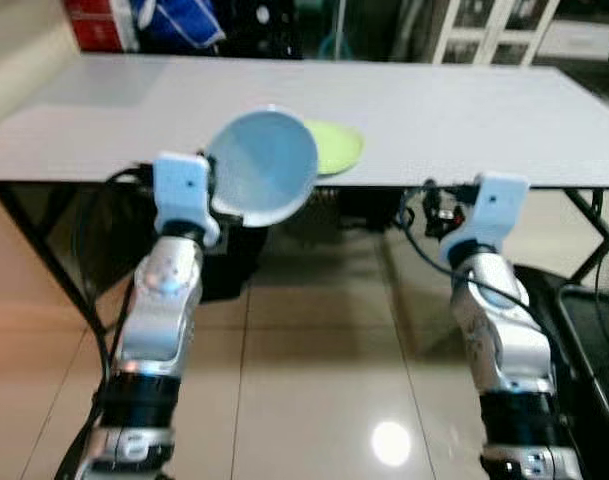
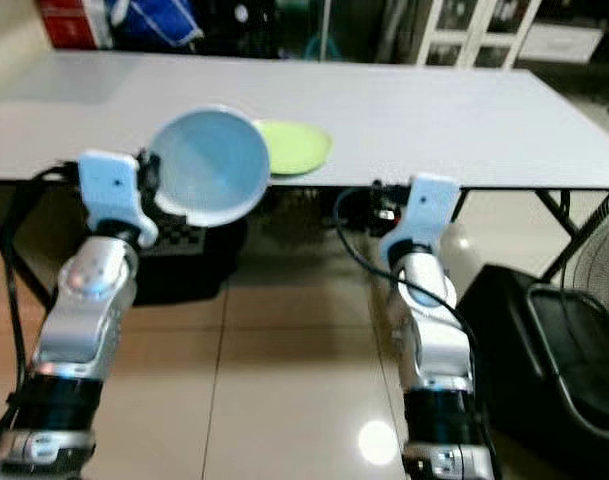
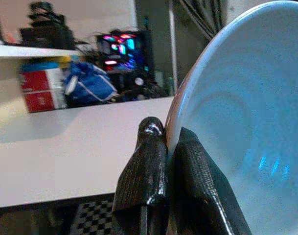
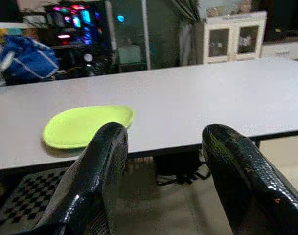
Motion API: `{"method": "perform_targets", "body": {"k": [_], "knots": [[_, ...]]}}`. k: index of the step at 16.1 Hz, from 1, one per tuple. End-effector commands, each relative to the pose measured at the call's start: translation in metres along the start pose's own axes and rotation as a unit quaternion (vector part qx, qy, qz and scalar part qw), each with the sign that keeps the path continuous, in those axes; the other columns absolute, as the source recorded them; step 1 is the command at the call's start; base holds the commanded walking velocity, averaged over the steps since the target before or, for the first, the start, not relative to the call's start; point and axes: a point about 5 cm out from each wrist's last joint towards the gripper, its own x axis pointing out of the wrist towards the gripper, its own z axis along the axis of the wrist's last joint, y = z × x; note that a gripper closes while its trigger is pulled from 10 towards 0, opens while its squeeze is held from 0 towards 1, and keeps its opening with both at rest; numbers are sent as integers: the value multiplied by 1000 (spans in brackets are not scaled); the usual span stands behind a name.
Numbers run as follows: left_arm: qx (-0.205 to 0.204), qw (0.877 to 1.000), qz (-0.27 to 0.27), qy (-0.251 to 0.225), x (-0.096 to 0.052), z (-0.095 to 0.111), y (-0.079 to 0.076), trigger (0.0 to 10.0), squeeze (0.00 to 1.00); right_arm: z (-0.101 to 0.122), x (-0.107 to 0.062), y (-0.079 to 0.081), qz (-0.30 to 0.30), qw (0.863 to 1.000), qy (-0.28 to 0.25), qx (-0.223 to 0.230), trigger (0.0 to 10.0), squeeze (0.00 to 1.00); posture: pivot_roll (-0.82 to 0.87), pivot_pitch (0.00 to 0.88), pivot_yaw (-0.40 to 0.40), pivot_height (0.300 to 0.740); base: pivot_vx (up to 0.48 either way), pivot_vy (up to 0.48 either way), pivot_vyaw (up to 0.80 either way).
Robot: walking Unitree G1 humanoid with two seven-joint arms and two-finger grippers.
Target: Setting the table
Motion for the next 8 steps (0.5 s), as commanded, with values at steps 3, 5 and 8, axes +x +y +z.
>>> {"method": "perform_targets", "body": {"k": [3,5,8], "knots": [[2,1000,-2,-25,4,13,3,10000,0,3,0,0,-3,1000,1,5,10000,0,47,0,-19,740,373,0,0],[3,1000,0,-21,3,12,4,10000,0,2,-2,-1,-3,1000,3,3,10000,0,53,0,-19,740,377,0,0],[7,1000,-2,-21,1,12,4,10000,0,-3,-2,0,-7,1000,10,13,10000,0,61,0,-15,740,375,0,0]]}}
